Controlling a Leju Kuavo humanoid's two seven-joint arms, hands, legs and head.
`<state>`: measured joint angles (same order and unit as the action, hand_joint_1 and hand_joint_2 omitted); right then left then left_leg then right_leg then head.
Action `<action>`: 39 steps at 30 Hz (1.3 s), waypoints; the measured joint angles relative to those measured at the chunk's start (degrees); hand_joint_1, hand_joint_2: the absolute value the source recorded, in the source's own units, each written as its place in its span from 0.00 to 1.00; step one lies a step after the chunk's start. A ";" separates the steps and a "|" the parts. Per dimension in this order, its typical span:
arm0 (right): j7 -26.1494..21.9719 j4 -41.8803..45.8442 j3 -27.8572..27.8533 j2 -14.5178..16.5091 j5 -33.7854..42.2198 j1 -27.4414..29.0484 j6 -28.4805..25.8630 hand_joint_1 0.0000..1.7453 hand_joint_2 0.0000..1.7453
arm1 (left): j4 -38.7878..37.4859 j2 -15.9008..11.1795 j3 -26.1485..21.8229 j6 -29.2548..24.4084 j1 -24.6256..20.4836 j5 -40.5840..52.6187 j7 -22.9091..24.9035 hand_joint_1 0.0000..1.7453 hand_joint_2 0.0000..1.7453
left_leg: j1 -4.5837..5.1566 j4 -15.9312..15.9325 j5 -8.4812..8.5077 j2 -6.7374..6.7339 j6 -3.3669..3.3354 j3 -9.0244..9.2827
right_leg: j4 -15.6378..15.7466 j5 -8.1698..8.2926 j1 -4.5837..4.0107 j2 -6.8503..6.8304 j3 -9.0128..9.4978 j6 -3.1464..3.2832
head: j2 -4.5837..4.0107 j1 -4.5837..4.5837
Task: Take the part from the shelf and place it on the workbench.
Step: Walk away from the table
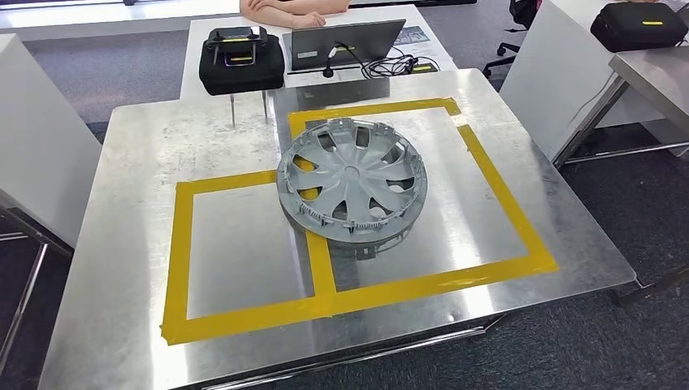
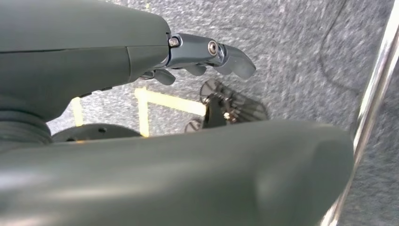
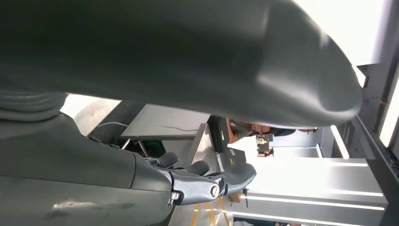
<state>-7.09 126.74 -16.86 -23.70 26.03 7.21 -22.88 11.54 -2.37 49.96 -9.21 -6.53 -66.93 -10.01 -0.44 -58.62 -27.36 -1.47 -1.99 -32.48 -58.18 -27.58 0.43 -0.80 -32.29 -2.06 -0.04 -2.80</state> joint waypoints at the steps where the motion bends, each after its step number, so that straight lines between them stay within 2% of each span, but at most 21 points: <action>1: 0.08 -0.01 -0.01 -0.03 -0.04 -0.08 0.01 0.00 0.00 | 0.00 0.10 0.01 0.02 -0.02 0.17 0.52 0.00 0.00 | 0.00 0.06 0.06 -0.12 0.31 0.00 | 0.13 -0.05 -0.20 0.05 -0.02 0.23 | 0.00 0.07; 3: 0.23 -0.01 -0.02 -0.08 -0.19 -0.17 -0.04 0.00 0.00 | -0.01 0.26 0.03 0.05 -0.03 0.51 1.43 0.00 0.00 | -0.08 0.06 0.03 -0.17 0.98 -0.07 | 0.55 0.35 -0.15 0.33 0.24 0.80 | 0.00 0.13; 5: 0.36 -0.01 0.03 -0.07 -0.36 -0.29 -0.11 0.00 0.00 | -0.01 0.35 0.07 0.10 -0.03 0.80 1.90 0.00 0.00 | -0.10 -2.02 -1.61 0.36 1.53 -1.13 | 1.11 0.81 0.17 0.40 0.80 1.39 | 0.00 0.44; 8: 0.47 -0.08 0.35 -0.04 -0.50 -0.65 -0.13 0.00 0.00 | -0.02 0.35 0.13 0.35 -0.02 0.96 2.00 0.00 0.00 | -0.18 -11.89 -6.44 0.98 1.83 -5.66 | 1.20 1.18 0.21 0.49 0.68 1.84 | 0.00 1.49; 9: 0.49 -0.16 0.50 -0.02 -0.48 -0.84 -0.06 0.00 0.00 | -0.02 0.30 0.13 0.47 0.01 0.95 1.95 0.00 0.00 | -0.18 -14.24 -6.93 1.03 1.80 -6.77 | 1.16 1.22 0.17 0.56 0.56 1.89 | 0.00 1.78; 10: 0.49 -0.27 0.65 -0.01 -0.45 -1.07 0.08 0.00 0.00 | -0.03 0.24 0.13 0.60 0.07 0.93 1.89 0.00 0.00 | -0.16 -14.60 -6.38 1.07 1.70 -6.96 | 1.11 1.22 0.14 0.66 0.51 1.90 | 0.00 2.01; 11: 0.49 -0.39 0.82 0.00 -0.39 -1.34 0.26 0.00 0.00 | -0.03 0.20 0.13 0.70 0.12 0.93 1.80 0.00 0.00 | -0.13 -12.84 -4.93 1.13 1.51 -6.13 | 1.04 1.22 0.13 0.78 0.49 1.88 | 0.00 2.25; 13: 0.49 -0.58 1.16 0.01 -0.30 -1.95 0.58 0.00 0.00 | -0.04 0.13 0.13 0.81 0.10 0.96 1.57 0.00 0.00 | 0.02 -5.52 -1.61 1.34 0.97 -2.52 | 0.80 1.13 0.05 0.98 0.45 1.66 | 0.00 2.66; 15: 0.47 -0.78 1.46 -0.05 -0.24 -2.43 0.68 0.00 0.00 | -0.04 0.09 0.14 0.74 -0.07 1.00 1.39 0.00 0.00 | 0.19 -0.34 -0.35 1.52 0.60 0.15 | 0.46 0.96 -0.04 1.09 0.18 1.10 | 0.00 2.80; 16: 0.45 -0.88 1.62 -0.09 -0.21 -2.51 0.67 0.00 0.00 | -0.04 0.10 0.16 0.69 -0.13 1.01 1.39 0.00 0.00 | 0.25 0.43 -0.46 1.56 0.60 0.58 | 0.32 0.87 -0.07 1.11 -0.04 1.01 | 0.00 2.75; 19: 0.24 -1.21 2.09 -0.14 -0.11 -2.49 0.60 0.00 0.00 | -0.05 0.14 0.23 0.63 -0.02 0.96 1.81 0.00 0.00 | 0.33 0.56 -0.16 1.56 0.64 0.72 | 0.34 1.05 0.04 1.10 -0.33 1.20 | 0.00 2.31; 20: 0.12 -1.32 2.19 -0.14 -0.09 -2.47 0.58 0.00 0.00 | -0.07 0.10 0.24 0.63 0.01 0.94 1.95 0.00 0.00 | 0.42 0.53 -0.13 1.56 0.56 0.72 | 0.51 1.21 0.09 1.09 -0.26 1.04 | 0.00 2.15; 26: -0.20 -1.87 2.58 -0.13 -0.07 -2.35 0.57 0.00 0.00 | -0.11 0.01 0.28 0.89 -0.07 0.90 2.11 0.00 0.00 | 0.84 0.41 0.06 1.55 -0.15 0.33 | 1.28 1.86 0.51 1.11 0.07 -0.23 | 0.00 1.82; 31: -0.29 -2.13 2.89 -0.13 -0.07 -2.36 0.62 0.00 0.00 | -0.13 -0.13 0.28 0.99 -0.09 0.90 2.03 0.00 0.00 | 1.27 0.41 0.13 1.55 -1.10 0.16 | 1.67 2.11 0.97 1.11 0.08 -1.35 | 0.00 1.94; 33: -0.33 -2.19 2.89 -0.14 -0.07 -2.35 0.63 0.00 0.00 | -0.13 -0.19 0.28 1.00 -0.11 0.90 2.03 0.00 0.00 | 1.01 0.87 0.51 1.46 -1.64 0.30 | 1.08 1.63 1.03 1.07 -0.51 -1.73 | 0.00 1.93; 34: -0.36 -2.21 2.89 -0.15 -0.07 -2.36 0.63 0.00 0.00 | -0.13 -0.21 0.28 1.01 -0.13 0.90 2.02 0.00 0.00 | 0.86 1.12 0.72 1.40 -1.89 0.37 | -0.09 0.77 1.03 1.05 -1.13 -1.85 | 0.00 1.81; 35: -0.39 -2.23 2.90 -0.15 -0.07 -2.37 0.63 0.00 0.00 | -0.13 -0.21 0.28 1.03 -0.14 0.90 2.02 0.00 0.00 | 0.77 1.29 0.91 1.33 -2.09 0.36 | -2.92 -0.93 1.03 1.02 -2.47 -1.90 | 0.00 1.55; 37: -0.47 -2.37 2.92 -0.14 -0.07 -2.31 0.65 0.00 0.00 | -0.13 -0.22 0.29 1.10 -0.11 0.90 2.03 0.00 0.00 | 0.92 1.30 1.07 1.27 -2.22 0.09 | -10.73 -4.81 1.01 1.00 -5.73 -1.84 | 0.00 0.97; 38: -0.52 -2.47 2.94 -0.13 -0.07 -2.24 0.66 0.00 0.00 | -0.14 -0.22 0.30 1.13 -0.06 0.90 2.03 0.00 0.00 | 1.04 1.27 1.13 1.24 -2.23 -0.05 | -14.08 -6.07 1.00 1.00 -7.09 -1.76 | 0.00 0.75; 39: -0.59 -2.61 2.96 -0.13 -0.07 -2.18 0.68 0.00 0.00 | -0.15 -0.23 0.30 1.15 -0.01 0.87 2.02 0.00 0.00 | 1.16 1.23 1.16 1.23 -2.22 -0.12 | -15.01 -5.97 0.96 1.00 -7.30 -1.60 | 0.00 0.63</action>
<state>-7.69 124.13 -13.90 -23.82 25.97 5.03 -22.20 11.39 -2.60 50.27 -8.07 -6.54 -66.06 -7.99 0.72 -57.38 -26.20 -0.24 -4.21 -32.60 -73.19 -33.55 1.40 0.20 -39.60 -3.66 -0.04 -2.16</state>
